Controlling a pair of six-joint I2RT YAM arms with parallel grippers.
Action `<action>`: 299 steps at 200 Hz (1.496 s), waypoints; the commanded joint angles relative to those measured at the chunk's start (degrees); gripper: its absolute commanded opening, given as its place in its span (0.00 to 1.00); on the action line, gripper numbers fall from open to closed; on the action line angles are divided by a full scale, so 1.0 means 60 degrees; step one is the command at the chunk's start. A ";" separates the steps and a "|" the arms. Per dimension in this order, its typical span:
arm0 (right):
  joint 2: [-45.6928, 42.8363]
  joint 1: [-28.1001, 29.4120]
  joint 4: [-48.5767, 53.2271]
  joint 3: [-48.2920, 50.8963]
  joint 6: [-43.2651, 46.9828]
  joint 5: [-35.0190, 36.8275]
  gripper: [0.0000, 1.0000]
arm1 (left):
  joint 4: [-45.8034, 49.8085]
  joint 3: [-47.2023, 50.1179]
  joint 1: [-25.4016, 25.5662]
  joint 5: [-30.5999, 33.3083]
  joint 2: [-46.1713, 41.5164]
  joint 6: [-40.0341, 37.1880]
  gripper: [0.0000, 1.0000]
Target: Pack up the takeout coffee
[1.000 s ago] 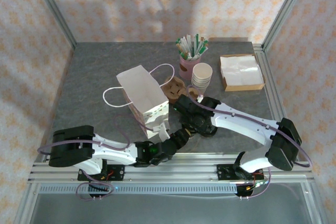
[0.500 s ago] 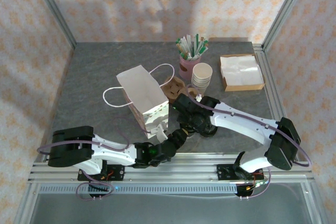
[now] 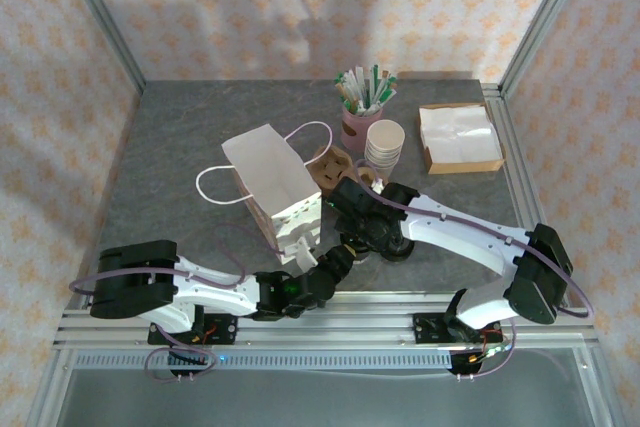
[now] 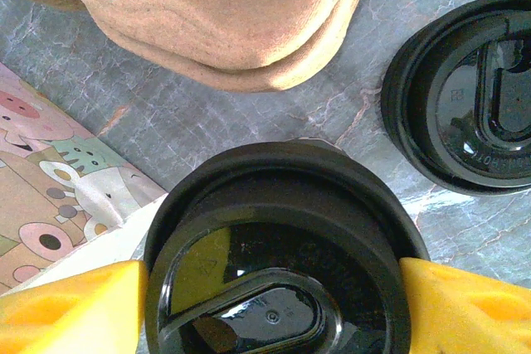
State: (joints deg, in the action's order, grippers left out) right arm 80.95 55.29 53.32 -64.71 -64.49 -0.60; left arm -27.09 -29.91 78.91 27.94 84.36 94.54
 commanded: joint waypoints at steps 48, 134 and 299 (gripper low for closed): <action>0.0182 0.0033 -0.0273 0.0073 -0.0046 -0.0711 0.73 | 0.1745 0.0507 -0.0057 0.0043 0.0605 0.0179 0.44; 0.0336 0.0050 -0.0189 0.0180 0.0106 -0.0581 0.69 | 0.3153 -0.0449 -0.0057 0.0222 -0.0886 -0.1328 0.49; 0.0805 0.0258 0.1021 -0.0909 0.0683 -0.0063 0.70 | 0.6361 -0.1358 0.0400 0.1019 -0.3751 -0.3203 0.58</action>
State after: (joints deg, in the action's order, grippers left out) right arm 84.38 56.14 54.92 -68.60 -61.43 -1.50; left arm 2.57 -37.93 80.44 28.84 63.92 76.99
